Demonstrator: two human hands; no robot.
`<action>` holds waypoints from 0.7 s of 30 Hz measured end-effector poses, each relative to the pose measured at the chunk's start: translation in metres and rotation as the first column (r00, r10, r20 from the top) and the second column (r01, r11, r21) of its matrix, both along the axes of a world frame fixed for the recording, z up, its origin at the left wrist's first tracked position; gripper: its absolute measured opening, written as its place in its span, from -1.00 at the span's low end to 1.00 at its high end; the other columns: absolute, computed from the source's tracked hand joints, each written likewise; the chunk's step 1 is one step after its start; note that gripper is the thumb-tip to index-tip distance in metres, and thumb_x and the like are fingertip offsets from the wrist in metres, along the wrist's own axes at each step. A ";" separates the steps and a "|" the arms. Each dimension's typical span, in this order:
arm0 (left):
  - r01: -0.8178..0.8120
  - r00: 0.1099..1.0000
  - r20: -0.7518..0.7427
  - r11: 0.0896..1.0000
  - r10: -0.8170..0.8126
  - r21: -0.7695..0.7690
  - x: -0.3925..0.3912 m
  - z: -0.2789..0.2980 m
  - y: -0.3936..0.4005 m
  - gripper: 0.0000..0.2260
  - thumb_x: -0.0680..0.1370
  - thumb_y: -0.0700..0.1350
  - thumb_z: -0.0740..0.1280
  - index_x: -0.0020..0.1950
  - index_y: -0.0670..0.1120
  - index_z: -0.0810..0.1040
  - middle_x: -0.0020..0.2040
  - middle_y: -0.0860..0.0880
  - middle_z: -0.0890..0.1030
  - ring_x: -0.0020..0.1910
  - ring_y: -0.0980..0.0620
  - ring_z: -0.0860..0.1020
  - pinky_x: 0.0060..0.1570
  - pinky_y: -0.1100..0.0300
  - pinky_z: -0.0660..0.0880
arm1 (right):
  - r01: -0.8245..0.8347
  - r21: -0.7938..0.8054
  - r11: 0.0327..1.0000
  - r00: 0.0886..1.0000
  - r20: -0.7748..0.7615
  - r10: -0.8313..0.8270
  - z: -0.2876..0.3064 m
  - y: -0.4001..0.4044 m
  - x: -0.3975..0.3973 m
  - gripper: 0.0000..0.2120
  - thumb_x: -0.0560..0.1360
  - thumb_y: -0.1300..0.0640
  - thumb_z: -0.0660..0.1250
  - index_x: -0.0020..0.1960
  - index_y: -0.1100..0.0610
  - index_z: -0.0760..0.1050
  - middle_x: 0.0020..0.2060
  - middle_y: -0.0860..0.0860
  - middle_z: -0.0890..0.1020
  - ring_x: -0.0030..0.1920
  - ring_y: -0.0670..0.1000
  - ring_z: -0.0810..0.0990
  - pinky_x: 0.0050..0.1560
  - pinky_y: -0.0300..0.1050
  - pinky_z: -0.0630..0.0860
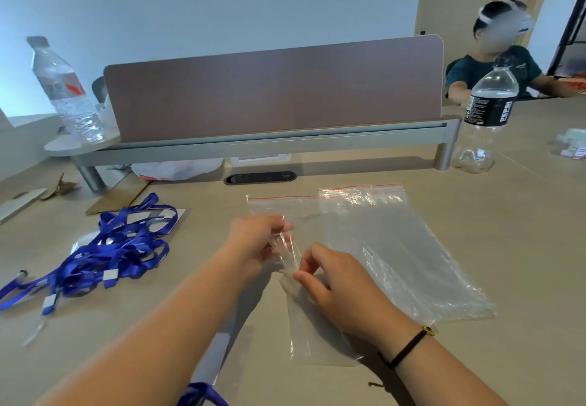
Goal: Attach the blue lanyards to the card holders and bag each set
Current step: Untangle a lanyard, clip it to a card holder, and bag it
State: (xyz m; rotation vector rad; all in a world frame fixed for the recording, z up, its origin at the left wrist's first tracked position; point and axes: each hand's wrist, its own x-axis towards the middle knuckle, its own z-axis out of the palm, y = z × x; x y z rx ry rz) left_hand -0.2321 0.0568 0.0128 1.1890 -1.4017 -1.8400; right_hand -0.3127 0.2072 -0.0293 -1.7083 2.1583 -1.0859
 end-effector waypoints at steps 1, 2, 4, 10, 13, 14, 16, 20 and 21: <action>-0.023 1.000 -0.007 1.000 0.024 0.021 0.006 0.002 -0.006 -0.94 0.58 -0.29 0.34 -0.04 -0.24 0.61 -0.21 -0.15 0.66 -0.40 0.00 0.60 -0.50 0.20 0.57 | -0.006 0.002 1.000 1.000 0.015 0.006 0.000 0.001 0.001 -0.88 0.60 -0.10 0.29 -0.05 -0.07 0.45 -0.15 -0.15 0.59 -0.11 -0.10 0.55 -0.03 -0.09 0.55; -0.047 0.999 -0.018 0.998 0.047 0.040 0.012 0.004 -0.012 -0.95 0.58 -0.30 0.35 -0.02 -0.25 0.60 -0.22 -0.15 0.65 -0.38 0.00 0.61 -0.47 0.18 0.60 | -0.009 0.002 1.000 1.000 0.025 0.009 0.000 0.001 0.001 -0.89 0.59 -0.08 0.31 -0.06 -0.08 0.46 -0.16 -0.15 0.59 -0.12 -0.09 0.56 -0.03 -0.08 0.57; -0.060 0.997 -0.049 0.996 0.064 0.070 0.026 0.006 -0.022 -0.97 0.58 -0.32 0.35 -0.02 -0.27 0.59 -0.21 -0.16 0.64 -0.34 -0.01 0.61 -0.40 0.15 0.65 | -0.005 0.004 1.000 0.999 0.052 0.005 -0.001 0.003 0.004 -0.90 0.58 -0.05 0.34 -0.09 -0.08 0.47 -0.19 -0.15 0.60 -0.13 -0.08 0.57 -0.03 -0.06 0.58; 0.023 0.999 -0.023 0.998 -0.022 0.052 0.086 0.019 -0.023 -0.95 0.56 -0.34 0.37 -0.01 -0.29 0.62 -0.20 -0.19 0.64 -0.28 -0.03 0.62 -0.15 0.08 0.67 | -0.022 0.034 0.999 0.996 0.092 0.019 0.000 0.008 0.019 -0.93 0.57 0.06 0.37 -0.03 -0.11 0.53 -0.17 -0.13 0.63 -0.11 -0.11 0.60 -0.01 -0.10 0.58; 0.114 0.993 0.036 0.993 -0.116 0.042 0.123 0.028 -0.015 -0.82 0.53 -0.36 0.38 0.12 -0.24 0.62 -0.01 -0.26 0.67 -0.13 -0.08 0.65 -0.21 0.07 0.70 | -0.015 0.096 0.995 1.000 0.013 0.014 0.007 0.007 0.025 -0.89 0.56 0.05 0.30 0.04 -0.13 0.53 -0.18 -0.13 0.63 -0.14 -0.08 0.58 -0.05 -0.09 0.56; 0.152 0.986 0.059 0.988 -0.154 0.032 0.135 0.029 -0.013 -0.78 0.52 -0.38 0.38 0.15 -0.22 0.62 0.04 -0.27 0.68 -0.10 -0.11 0.65 -0.17 0.05 0.69 | -0.004 0.118 0.993 1.000 -0.027 0.007 0.009 0.006 0.027 -0.88 0.55 0.03 0.27 0.04 -0.12 0.54 -0.19 -0.12 0.64 -0.14 -0.08 0.58 -0.05 -0.07 0.56; 0.239 0.964 0.114 0.971 -0.239 0.013 0.157 0.029 -0.007 -0.70 0.50 -0.39 0.39 0.21 -0.16 0.59 0.03 -0.27 0.70 -0.12 -0.11 0.65 -0.08 0.02 0.66 | 0.035 0.164 0.986 0.992 -0.126 -0.015 0.013 0.000 0.034 -0.85 0.56 -0.06 0.23 0.01 -0.10 0.57 -0.19 -0.13 0.65 -0.14 -0.10 0.57 -0.05 -0.07 0.56; 0.330 0.927 0.198 0.944 -0.319 -0.021 0.185 0.022 0.011 -0.58 0.46 -0.38 0.45 0.27 -0.09 0.53 -0.15 -0.21 0.70 -0.33 -0.01 0.65 -0.28 0.15 0.60 | 0.095 0.224 0.970 0.976 -0.212 -0.046 0.017 -0.016 0.063 -0.71 0.58 -0.26 0.19 0.17 -0.15 0.54 -0.08 -0.18 0.62 -0.05 -0.12 0.57 0.06 -0.15 0.52; 0.343 0.921 0.210 0.938 -0.327 -0.043 0.189 0.021 0.017 -0.57 0.46 -0.38 0.46 0.28 -0.10 0.52 -0.16 -0.19 0.69 -0.33 0.00 0.65 -0.28 0.18 0.59 | 0.084 0.207 0.975 0.987 -0.154 -0.052 0.017 -0.021 0.073 -0.69 0.58 -0.23 0.22 0.23 -0.14 0.52 -0.05 -0.19 0.60 -0.02 -0.12 0.57 0.07 -0.15 0.53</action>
